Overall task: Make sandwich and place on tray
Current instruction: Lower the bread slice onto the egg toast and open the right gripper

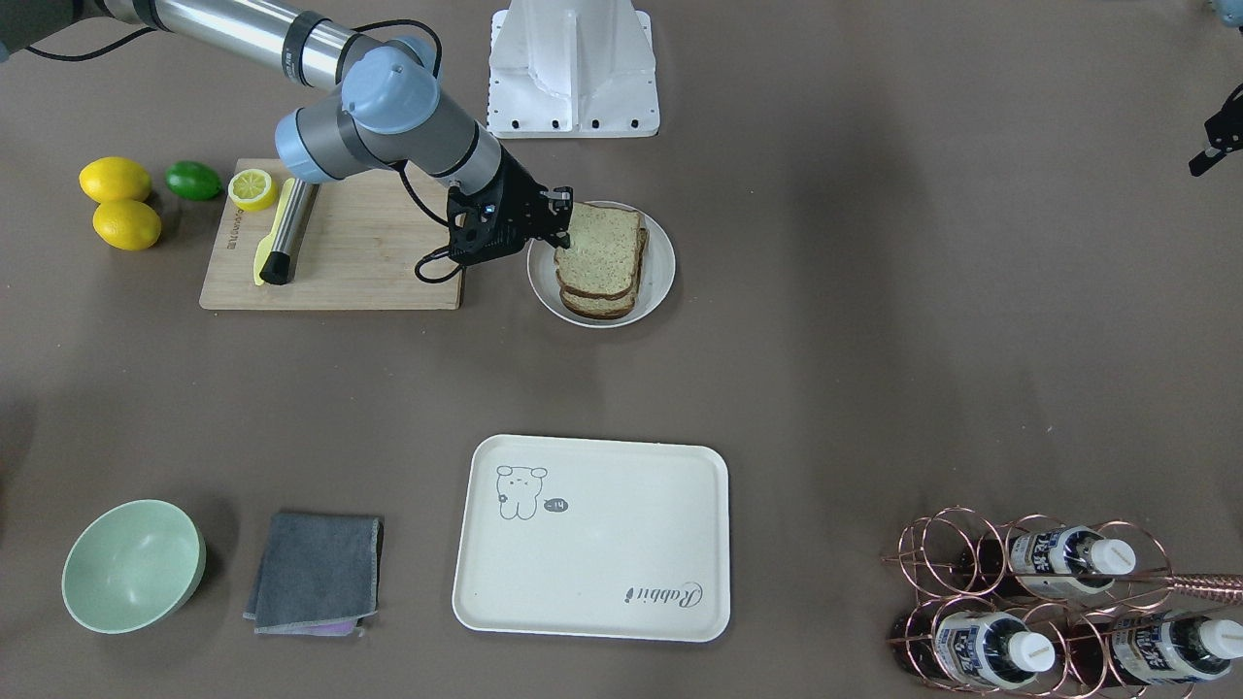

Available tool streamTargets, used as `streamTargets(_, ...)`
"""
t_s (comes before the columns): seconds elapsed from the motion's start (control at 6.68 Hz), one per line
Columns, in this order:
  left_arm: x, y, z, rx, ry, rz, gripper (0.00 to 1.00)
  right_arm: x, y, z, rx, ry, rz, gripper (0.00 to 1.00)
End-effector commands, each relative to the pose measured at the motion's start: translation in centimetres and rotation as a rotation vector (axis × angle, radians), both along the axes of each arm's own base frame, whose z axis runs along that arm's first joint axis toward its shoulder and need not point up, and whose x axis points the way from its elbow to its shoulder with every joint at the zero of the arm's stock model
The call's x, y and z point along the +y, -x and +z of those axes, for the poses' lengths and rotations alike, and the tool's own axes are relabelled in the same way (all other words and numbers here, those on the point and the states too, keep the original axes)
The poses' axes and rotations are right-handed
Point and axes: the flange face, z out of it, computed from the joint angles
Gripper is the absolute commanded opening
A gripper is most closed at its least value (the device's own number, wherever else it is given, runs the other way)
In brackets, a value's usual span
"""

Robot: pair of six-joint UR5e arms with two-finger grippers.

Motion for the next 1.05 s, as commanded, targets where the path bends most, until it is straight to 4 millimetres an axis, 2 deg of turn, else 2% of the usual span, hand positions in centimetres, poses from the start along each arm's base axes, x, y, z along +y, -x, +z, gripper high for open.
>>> streamTargets(0.0, 0.0, 0.0, 0.0, 0.000, 0.000, 0.000, 0.98, -0.5, 0.2, -0.9, -0.009, -0.006, 0.018, 0.00)
streamTargets(0.15, 0.0, 0.0, 0.0, 0.000, 0.000, 0.000, 0.98, -1.4, 1.5, -1.9, -0.007, 0.044, 0.045, 0.00)
streamTargets(0.45, -0.1, 0.1, -0.1, 0.000, -0.002, -0.001, 0.98, -1.6, 1.5, -1.3, 0.002, 0.043, 0.039, 0.00)
streamTargets(0.9, -0.1, 0.0, 0.0, 0.000, 0.001, -0.001, 0.98, -1.0, -0.1, -0.4, -0.003, 0.042, 0.015, 0.00)
